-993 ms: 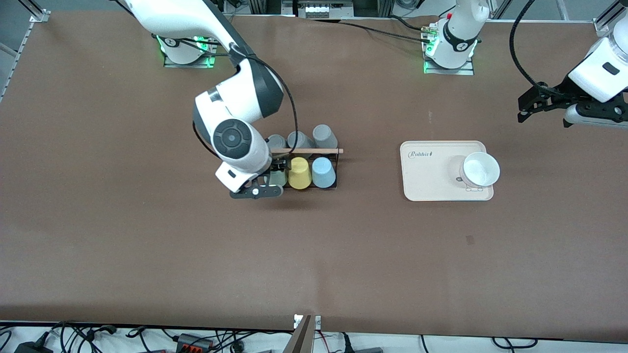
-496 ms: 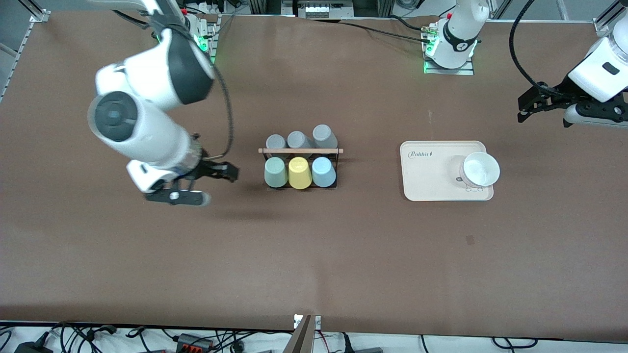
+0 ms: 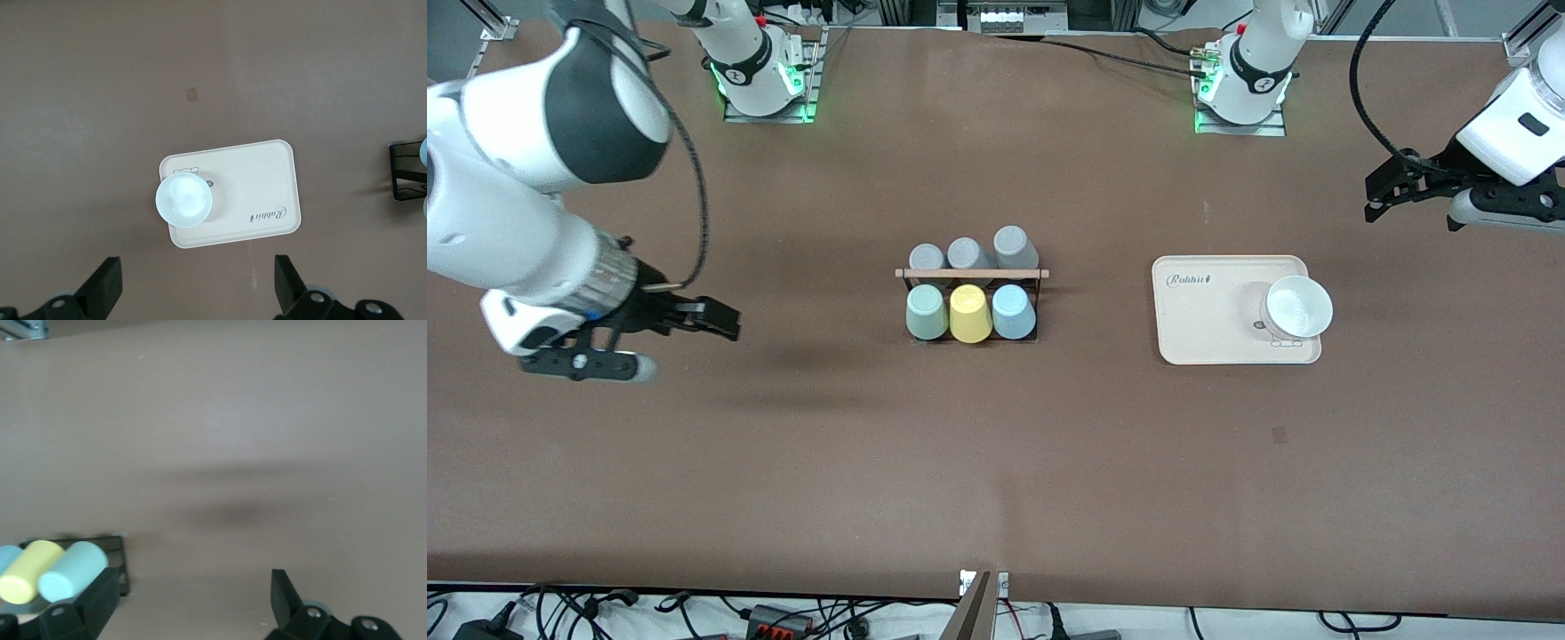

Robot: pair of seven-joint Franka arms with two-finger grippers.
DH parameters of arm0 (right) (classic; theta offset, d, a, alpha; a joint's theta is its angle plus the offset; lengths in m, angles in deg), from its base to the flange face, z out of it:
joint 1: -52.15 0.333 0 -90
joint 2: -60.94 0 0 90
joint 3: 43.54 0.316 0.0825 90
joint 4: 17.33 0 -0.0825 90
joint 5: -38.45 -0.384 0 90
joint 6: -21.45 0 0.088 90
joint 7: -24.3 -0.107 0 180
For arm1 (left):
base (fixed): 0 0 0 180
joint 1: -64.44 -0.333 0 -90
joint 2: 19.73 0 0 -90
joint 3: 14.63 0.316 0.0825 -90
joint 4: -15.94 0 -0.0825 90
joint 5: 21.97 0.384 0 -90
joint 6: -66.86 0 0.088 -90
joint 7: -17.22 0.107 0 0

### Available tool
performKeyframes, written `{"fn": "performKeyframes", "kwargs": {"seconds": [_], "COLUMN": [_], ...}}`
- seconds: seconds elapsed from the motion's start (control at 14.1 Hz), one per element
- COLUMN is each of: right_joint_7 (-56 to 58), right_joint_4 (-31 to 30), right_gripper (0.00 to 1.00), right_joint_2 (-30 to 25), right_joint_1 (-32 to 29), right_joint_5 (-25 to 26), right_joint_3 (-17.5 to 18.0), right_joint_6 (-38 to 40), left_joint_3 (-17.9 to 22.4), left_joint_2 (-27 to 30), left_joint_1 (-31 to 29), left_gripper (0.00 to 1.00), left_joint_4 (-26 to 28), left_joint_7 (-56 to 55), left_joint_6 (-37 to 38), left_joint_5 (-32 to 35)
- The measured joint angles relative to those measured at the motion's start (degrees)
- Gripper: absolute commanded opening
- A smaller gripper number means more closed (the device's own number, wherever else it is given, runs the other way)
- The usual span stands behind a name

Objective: Hang scattered cups on rack with three cups

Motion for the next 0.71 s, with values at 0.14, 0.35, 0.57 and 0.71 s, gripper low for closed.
{"fn": "performKeyframes", "kwargs": {"seconds": [0.14,0.35,0.57,0.71], "right_joint_7": [4.1,9.5,13.0,14.9], "right_joint_4": [0.0,0.0,-1.2,-2.0], "right_gripper": [1.0,1.0,1.0,1.0], "right_joint_2": [-1.5,-2.9,-5.2,-7.1], "right_joint_1": [-3.4,-8.0,-10.8,-11.4], "right_joint_5": [0.5,0.5,0.6,1.8], "right_joint_3": [0.0,0.0,0.0,0.0], "right_joint_6": [0.9,1.3,1.7,1.9], "left_joint_3": [0.0,0.0,0.0,0.0], "left_joint_2": [0.0,0.0,-0.1,-0.1], "left_joint_1": [0.0,0.0,0.0,0.0], "left_gripper": [1.0,1.0,1.0,1.0], "left_joint_4": [0.0,0.0,0.0,0.0], "left_joint_7": [0.0,0.0,0.0,0.0], "left_joint_6": [0.0,0.0,0.0,0.0], "left_joint_5": [0.0,0.0,0.0,0.0]}}
